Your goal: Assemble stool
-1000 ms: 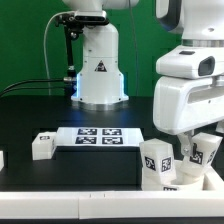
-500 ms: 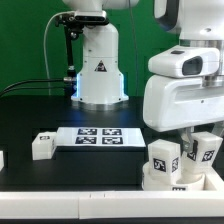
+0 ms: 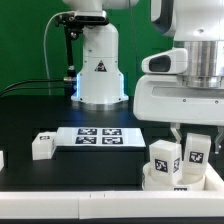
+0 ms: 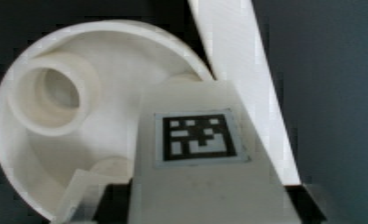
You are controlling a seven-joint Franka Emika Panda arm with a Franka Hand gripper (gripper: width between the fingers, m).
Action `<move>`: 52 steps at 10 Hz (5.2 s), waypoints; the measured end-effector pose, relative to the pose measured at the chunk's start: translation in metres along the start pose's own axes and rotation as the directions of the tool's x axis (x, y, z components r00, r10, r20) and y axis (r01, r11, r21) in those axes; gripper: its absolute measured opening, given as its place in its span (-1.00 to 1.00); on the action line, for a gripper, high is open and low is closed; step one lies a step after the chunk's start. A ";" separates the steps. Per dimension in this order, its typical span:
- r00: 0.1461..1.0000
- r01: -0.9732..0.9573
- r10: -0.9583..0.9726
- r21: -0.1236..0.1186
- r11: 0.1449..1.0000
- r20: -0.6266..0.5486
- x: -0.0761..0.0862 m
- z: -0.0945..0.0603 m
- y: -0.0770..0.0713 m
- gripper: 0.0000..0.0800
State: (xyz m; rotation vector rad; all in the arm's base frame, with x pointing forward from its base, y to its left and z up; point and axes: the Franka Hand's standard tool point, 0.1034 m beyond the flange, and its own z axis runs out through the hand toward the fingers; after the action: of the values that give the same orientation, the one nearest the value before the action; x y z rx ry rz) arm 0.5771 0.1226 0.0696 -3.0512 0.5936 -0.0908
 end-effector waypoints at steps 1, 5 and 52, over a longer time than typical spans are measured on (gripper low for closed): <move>0.999 -0.039 0.039 0.000 0.999 0.000 0.000 0.000 0.000 -0.16; 0.849 -0.528 0.527 0.017 0.849 0.029 0.000 0.001 0.005 -0.16; 0.442 0.896 -0.894 -0.087 0.436 0.077 0.012 0.003 0.008 -0.16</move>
Offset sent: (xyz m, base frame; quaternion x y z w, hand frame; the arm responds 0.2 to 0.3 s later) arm 0.0000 0.0000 0.0000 0.0000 0.0000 0.1938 0.9810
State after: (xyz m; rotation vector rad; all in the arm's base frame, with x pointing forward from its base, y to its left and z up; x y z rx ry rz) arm 0.5850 0.1107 0.0667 -3.0420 -1.1561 -0.0420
